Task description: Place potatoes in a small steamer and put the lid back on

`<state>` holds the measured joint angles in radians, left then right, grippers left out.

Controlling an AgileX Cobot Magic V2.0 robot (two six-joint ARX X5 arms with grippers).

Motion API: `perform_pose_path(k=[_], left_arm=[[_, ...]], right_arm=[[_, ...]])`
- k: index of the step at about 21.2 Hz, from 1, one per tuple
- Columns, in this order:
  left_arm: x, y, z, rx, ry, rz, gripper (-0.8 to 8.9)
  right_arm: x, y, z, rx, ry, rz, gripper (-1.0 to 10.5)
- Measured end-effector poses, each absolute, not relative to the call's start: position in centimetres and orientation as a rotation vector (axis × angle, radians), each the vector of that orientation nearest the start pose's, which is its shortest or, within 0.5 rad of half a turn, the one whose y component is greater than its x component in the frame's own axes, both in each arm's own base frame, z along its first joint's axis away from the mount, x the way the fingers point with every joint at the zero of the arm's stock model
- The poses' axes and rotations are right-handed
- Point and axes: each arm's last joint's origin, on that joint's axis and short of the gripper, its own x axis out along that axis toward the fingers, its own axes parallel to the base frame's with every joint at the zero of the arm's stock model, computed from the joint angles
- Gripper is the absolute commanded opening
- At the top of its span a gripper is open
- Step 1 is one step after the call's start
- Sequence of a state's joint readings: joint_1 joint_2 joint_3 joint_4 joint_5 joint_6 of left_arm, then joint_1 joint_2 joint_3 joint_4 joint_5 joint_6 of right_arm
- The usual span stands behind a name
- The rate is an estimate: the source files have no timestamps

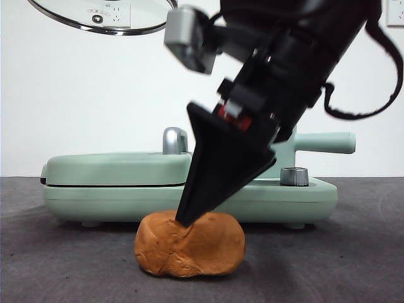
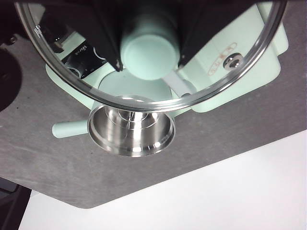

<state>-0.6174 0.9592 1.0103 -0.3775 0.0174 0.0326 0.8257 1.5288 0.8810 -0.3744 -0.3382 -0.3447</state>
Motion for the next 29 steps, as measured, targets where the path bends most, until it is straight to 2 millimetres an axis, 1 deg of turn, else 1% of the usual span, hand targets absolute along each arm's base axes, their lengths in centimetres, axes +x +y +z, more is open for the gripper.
perform_pose_path(k=[1,3,6,9,11,13,15,18,20,22,23,25,29], left_arm=[[16.4,-11.7,36.1,0.129,0.307,-0.634,0.11],[16.4,-11.7,36.1,0.129,0.306,-0.634,0.11],[16.4,-11.7,36.1,0.129,0.306,-0.634,0.11],[16.4,-11.7,36.1,0.129,0.306,-0.634,0.11],[16.4,-11.7,36.1,0.129,0.306,-0.634,0.11],[16.4,-11.7,36.1,0.129,0.306,-0.634,0.11],[16.4,-11.7,36.1,0.13,0.305,-0.634,0.11],[16.4,-11.7,36.1,0.13,0.305,-0.634,0.11],[16.4,-11.7,36.1,0.13,0.305,-0.634,0.11],[16.4,-11.7,36.1,0.13,0.305,-0.634,0.11],[16.4,-11.7,36.1,0.13,0.305,-0.634,0.11],[16.4,-11.7,36.1,0.13,0.306,-0.634,0.11],[16.5,-11.8,36.1,0.13,0.307,-0.634,0.11]], right_arm=[[19.0,22.0,18.3,-0.54,0.87,1.234,3.7],[19.1,22.1,17.7,-0.545,0.898,1.233,2.7],[19.0,22.2,17.6,-0.549,0.899,1.236,1.4],[19.0,22.2,17.7,-0.549,0.905,1.221,1.4],[18.8,21.9,18.2,-0.538,0.916,1.195,1.4],[18.4,21.1,19.9,-0.508,0.892,1.166,1.4],[17.8,19.8,22.3,-0.469,0.845,1.104,1.4],[17.0,17.4,26.1,-0.398,0.8,0.95,1.4],[16.9,16.0,29.1,-0.345,0.773,0.828,1.4],[17.7,15.1,31.4,-0.298,0.776,0.747,1.4],[18.3,14.8,32.1,-0.281,0.777,0.72,1.4],[19.3,14.6,33.0,-0.259,0.767,0.69,1.4],[22.0,14.3,34.4,-0.217,0.751,0.624,1.4]])
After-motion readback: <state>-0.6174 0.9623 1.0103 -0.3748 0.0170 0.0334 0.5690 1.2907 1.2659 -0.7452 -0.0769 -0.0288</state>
